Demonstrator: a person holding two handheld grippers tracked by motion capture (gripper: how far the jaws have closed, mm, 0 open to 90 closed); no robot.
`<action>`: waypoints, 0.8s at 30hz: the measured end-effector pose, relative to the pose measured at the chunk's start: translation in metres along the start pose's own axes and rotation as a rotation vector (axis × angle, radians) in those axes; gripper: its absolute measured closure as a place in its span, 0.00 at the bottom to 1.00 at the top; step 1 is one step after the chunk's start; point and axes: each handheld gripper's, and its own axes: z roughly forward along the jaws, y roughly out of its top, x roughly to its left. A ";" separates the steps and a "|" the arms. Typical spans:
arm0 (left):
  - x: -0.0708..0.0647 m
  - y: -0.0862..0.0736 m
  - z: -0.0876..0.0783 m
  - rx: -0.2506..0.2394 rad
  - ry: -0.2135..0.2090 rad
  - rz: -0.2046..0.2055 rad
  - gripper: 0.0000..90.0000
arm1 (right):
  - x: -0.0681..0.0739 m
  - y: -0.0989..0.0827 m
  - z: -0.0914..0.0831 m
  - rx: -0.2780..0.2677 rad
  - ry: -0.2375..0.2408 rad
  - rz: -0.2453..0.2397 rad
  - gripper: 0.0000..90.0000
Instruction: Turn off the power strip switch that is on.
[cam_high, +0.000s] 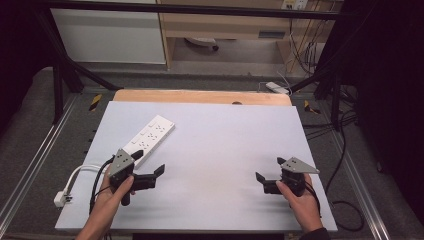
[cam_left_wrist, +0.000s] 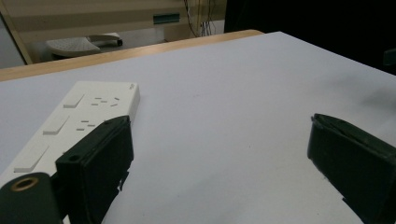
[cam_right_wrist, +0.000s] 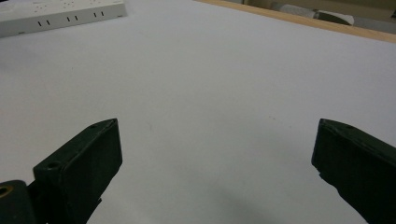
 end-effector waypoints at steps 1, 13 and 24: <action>-0.001 -0.001 0.001 0.001 0.000 0.002 0.08 | 0.000 0.000 0.000 0.000 0.000 0.000 0.02; -0.012 -0.013 0.012 0.059 -0.022 0.042 0.08 | -0.002 -0.001 0.000 0.000 -0.007 0.000 0.02; -0.022 -0.035 0.020 0.175 -0.032 0.077 0.08 | -0.005 -0.003 0.001 0.023 -0.032 0.010 0.02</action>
